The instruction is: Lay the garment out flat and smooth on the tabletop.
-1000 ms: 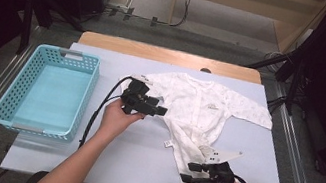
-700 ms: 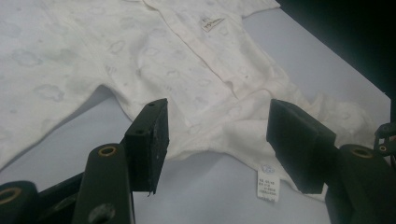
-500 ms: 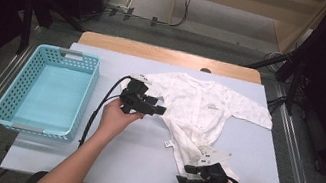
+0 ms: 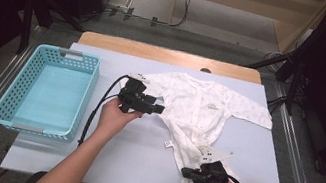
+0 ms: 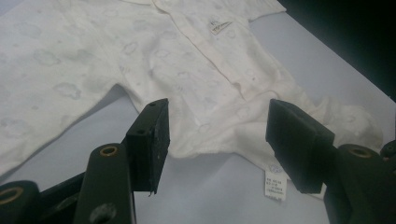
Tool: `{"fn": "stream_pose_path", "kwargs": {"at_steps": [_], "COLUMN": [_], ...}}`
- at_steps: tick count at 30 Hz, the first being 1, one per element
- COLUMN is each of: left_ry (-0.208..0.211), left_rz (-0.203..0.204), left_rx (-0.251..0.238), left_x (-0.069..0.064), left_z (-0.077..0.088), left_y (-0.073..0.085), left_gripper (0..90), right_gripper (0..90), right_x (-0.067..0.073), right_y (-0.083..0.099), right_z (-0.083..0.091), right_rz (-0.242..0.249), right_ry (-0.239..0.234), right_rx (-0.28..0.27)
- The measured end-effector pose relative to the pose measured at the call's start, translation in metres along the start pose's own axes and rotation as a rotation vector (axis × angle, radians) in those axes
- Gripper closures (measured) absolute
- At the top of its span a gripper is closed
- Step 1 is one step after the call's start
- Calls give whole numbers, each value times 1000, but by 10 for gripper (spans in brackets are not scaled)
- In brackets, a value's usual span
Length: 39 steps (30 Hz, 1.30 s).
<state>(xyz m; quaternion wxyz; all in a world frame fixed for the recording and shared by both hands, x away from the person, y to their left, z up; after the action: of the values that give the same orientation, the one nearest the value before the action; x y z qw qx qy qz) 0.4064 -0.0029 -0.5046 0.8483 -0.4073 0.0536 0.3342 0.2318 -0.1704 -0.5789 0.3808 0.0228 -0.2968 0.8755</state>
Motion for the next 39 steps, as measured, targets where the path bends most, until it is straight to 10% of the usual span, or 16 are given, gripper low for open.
{"fn": "stream_pose_path", "kwargs": {"at_steps": [14,39], "left_ry": [-4,-7], "left_rz": [8,14], "left_rx": [-3,-3], "left_x": [3,5], "left_z": [1,4], "left_y": [1,4], "left_gripper": [404,405], "right_gripper": [870,870], "right_x": [50,114], "right_y": [-18,-46], "right_z": [-4,-25], "right_rz": [49,176], "right_ry": [-141,-249], "right_rx": [-17,-5]}}
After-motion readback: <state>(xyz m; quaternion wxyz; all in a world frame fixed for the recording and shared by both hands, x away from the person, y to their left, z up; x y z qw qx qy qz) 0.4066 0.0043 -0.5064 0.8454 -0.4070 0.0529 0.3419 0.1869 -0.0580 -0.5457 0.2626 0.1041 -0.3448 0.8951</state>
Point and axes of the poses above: each handheld gripper's, and its own axes: z roughly backward along the jaws, y roughly out of its underside, x roughly to its left, the point moved 9 cm from there along -z, roughly forward along the jaws, and after that the axes turned 5 degrees about x, right-handed, at the moved point
